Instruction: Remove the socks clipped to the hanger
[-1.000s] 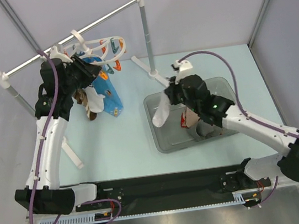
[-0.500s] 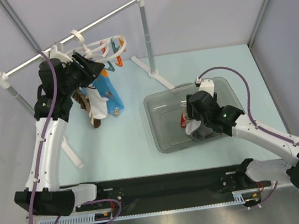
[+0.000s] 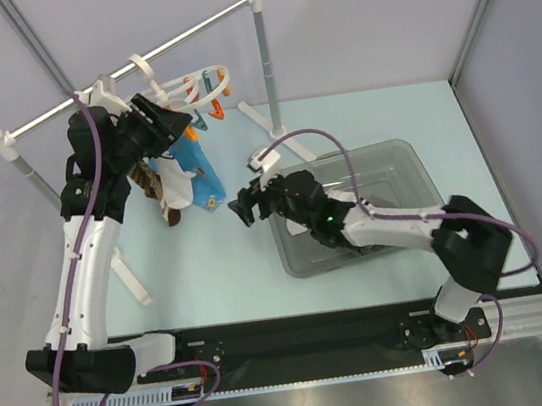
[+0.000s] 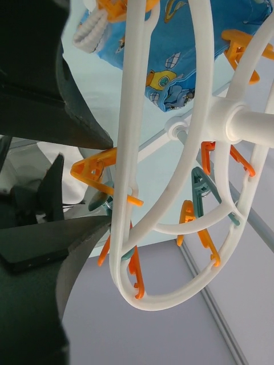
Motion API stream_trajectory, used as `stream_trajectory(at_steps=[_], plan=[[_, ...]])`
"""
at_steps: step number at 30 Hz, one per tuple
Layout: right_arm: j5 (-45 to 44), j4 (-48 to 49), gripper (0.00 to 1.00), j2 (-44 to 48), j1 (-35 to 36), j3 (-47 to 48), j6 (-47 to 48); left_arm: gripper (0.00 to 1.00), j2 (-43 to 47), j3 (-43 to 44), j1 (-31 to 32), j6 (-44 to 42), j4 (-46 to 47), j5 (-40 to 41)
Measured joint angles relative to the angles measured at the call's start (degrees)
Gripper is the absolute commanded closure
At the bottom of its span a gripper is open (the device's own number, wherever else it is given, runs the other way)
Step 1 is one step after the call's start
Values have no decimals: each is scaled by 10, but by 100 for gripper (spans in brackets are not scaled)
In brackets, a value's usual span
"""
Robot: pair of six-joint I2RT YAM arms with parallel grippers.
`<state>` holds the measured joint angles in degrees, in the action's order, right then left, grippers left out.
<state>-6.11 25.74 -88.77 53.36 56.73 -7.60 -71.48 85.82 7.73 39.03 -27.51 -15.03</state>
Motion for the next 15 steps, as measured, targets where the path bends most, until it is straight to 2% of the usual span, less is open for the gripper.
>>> stream_trajectory(at_steps=[4, 8, 10, 15], plan=[[52, 90, 18, -121, 11, 73, 40, 44, 0, 0, 0, 0, 0, -7], [72, 159, 17, -198, 16, 150, 80, 44, 0, 0, 0, 0, 0, -12], [76, 198, 18, -225, 18, 176, 102, 44, 0, 0, 0, -1, 0, -17], [60, 205, 19, -246, 16, 198, 125, 43, 3, 0, 0, -4, -1, -22]])
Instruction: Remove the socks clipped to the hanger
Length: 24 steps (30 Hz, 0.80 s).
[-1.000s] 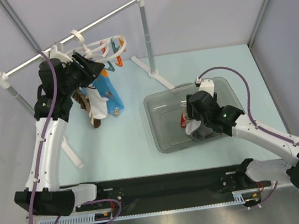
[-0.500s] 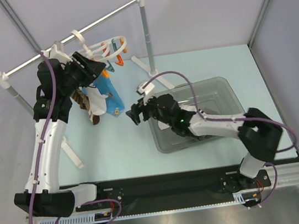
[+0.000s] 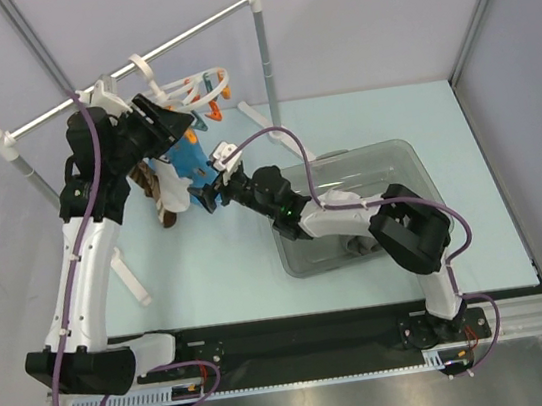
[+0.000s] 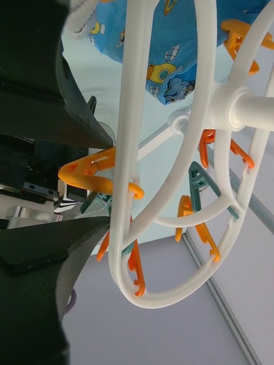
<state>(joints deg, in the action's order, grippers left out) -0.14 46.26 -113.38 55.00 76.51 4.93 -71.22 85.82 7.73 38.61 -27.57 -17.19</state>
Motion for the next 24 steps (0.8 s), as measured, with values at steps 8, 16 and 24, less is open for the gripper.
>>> stream_trajectory(at_steps=[8, 16, 24], plan=[[100, 26, 17, -5, -14, -3, 14, 43, 18, 0, 0, 0, 1, -11], [133, 6, 16, -83, -15, 99, 61, 42, 19, 0, 0, 0, 1, -16], [85, -42, 22, -186, -15, 270, 119, 42, 22, 0, 0, -1, -1, -26]])
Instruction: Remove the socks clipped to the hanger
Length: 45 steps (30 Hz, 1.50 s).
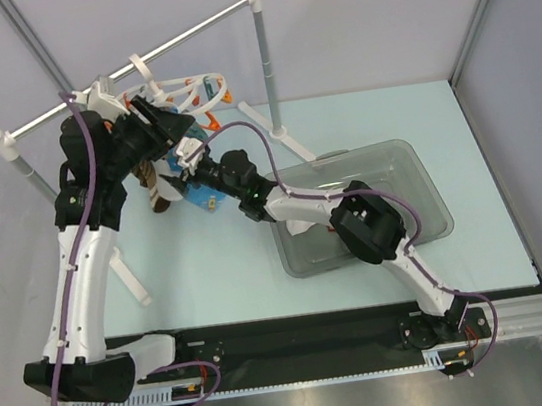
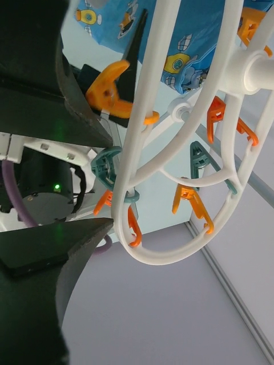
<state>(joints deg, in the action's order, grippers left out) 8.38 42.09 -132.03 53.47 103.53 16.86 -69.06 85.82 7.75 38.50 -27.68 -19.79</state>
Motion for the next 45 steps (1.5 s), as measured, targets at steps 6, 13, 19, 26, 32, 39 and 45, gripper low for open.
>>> stream_trajectory(at_steps=[6, 13, 19, 26, 32, 39, 45], plan=[[-5, -43, 38, -68, -2, 110, 20, 41, 5, 12, 0, -11, -27, 0], [-12, -57, 80, -84, 3, 125, 23, 40, 18, 60, 0, -45, -93, 26], [-41, -24, 100, -49, 14, 27, 29, 40, 54, 104, 0, -86, -175, 109], [-80, 25, 100, 83, 21, -151, 38, 43, 76, 127, 0, -106, -231, 194], [-99, 52, 100, 178, 21, -235, 46, 44, 56, 126, 0, -108, -216, 193], [-108, 54, 100, 219, 22, -259, 47, 44, -1, 121, 0, -99, -196, 185], [-108, 49, 100, 221, 28, -261, 46, 36, 7, 53, -5, -80, -170, 203]])
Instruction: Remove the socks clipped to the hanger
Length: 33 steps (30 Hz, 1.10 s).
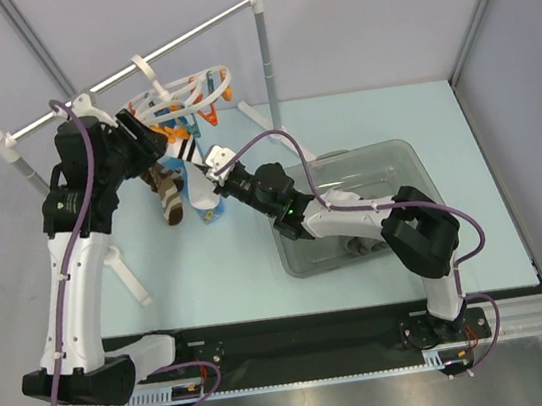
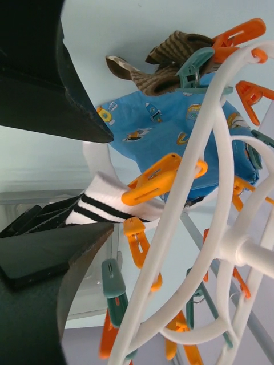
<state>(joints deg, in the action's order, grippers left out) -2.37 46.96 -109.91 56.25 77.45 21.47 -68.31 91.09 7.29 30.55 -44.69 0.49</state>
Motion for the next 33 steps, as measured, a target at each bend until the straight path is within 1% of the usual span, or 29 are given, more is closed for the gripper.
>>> stream_trajectory(at_steps=[3, 5, 9, 11, 16, 23, 29, 33], plan=[[2, -2, 100, 0, 3, -2, -3, 34, 9, -26, -10, 10, 24, -9], [7, -7, 100, 0, 4, -2, -6, 33, 20, -56, -24, 20, 59, -28], [40, -27, 100, 3, 3, -2, -30, 32, 45, -130, -59, 42, 122, -70], [57, -31, 100, 5, 1, -2, -45, 32, 50, -150, -66, 50, 145, -86], [100, -33, 100, 5, -5, -2, -79, 32, 49, -154, -75, 60, 183, -116], [125, -33, 100, 6, -7, -2, -101, 35, 41, -154, -93, 73, 219, -135], [133, -32, 100, 6, -7, -2, -105, 39, 24, -156, -93, 85, 232, -147], [134, -32, 100, 6, -7, -2, -105, 45, 23, -162, -93, 90, 239, -148]])
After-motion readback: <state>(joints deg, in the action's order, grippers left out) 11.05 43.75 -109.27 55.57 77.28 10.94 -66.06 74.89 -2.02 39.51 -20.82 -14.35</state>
